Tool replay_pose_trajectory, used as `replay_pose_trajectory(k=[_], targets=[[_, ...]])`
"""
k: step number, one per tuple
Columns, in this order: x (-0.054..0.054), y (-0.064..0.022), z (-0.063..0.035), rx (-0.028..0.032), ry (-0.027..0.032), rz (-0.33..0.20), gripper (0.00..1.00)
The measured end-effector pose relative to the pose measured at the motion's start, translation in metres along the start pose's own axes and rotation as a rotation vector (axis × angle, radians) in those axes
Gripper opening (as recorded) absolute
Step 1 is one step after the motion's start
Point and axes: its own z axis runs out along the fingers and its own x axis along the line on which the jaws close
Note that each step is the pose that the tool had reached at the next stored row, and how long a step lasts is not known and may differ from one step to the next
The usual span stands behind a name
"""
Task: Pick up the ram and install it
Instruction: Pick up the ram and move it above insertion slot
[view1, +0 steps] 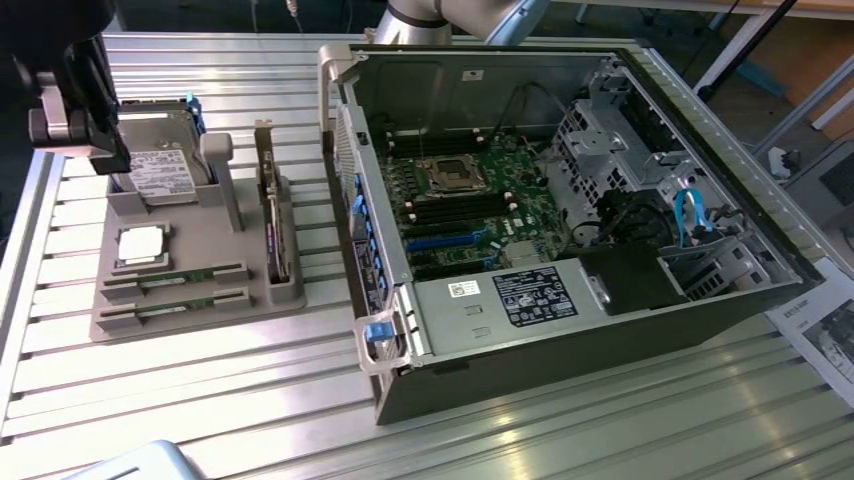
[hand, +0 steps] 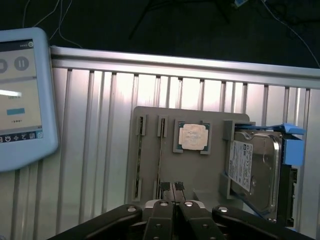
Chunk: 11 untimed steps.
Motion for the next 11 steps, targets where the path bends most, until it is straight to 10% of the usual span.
replay_pose_trajectory(k=[11], targets=[[0.003,-0.0004,0.0178,-0.0002,0.0002,0.0,0.1]])
